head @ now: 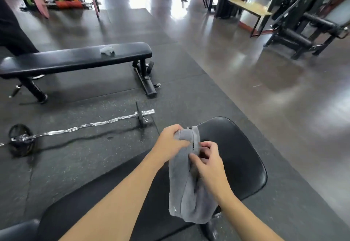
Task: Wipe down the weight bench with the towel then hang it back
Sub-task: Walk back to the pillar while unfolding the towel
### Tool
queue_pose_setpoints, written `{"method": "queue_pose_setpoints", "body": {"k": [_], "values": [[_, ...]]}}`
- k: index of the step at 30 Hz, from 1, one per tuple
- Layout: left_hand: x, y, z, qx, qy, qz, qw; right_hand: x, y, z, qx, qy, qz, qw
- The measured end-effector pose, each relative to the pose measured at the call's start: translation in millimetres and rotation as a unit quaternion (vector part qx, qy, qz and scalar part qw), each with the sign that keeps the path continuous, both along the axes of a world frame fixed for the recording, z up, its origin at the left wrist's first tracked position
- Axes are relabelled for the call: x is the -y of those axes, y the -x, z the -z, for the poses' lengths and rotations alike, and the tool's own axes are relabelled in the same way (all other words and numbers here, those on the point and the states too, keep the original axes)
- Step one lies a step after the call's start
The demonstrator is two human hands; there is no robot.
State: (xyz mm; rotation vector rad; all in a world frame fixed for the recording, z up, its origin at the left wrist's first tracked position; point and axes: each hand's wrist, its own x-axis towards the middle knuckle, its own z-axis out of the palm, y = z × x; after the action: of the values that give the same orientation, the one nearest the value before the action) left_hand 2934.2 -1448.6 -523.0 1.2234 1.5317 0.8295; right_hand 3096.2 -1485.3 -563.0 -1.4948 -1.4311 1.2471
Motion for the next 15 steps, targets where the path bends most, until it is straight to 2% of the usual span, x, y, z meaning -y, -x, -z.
{"method": "queue_pose_setpoints", "body": {"k": [2, 3, 9, 13, 15], "values": [[-7.2, -7.3, -36.1, -0.002, -0.055, 0.051, 0.997, -20.6, -4.9, -34.7, -0.129, 0.039, 0.048, 0.990], [-9.9, -9.4, -52.6, -0.006, -0.075, 0.071, 0.995, -28.1, -8.7, -52.8, -0.157, 0.037, 0.054, 0.985], [-10.6, -14.2, -145.9, -0.044, -0.174, 0.113, 0.977, -41.1, -33.2, -156.6, -0.076, -0.137, 0.036, 0.987], [0.5, -7.8, -199.3, -0.071, -0.236, 0.048, 0.968, -32.6, -43.8, -217.1, -0.102, -0.144, 0.018, 0.984], [7.3, 1.4, -225.9, -0.082, -0.257, 0.025, 0.963, -23.1, -49.8, -244.0, -0.088, -0.160, 0.044, 0.982]]}}
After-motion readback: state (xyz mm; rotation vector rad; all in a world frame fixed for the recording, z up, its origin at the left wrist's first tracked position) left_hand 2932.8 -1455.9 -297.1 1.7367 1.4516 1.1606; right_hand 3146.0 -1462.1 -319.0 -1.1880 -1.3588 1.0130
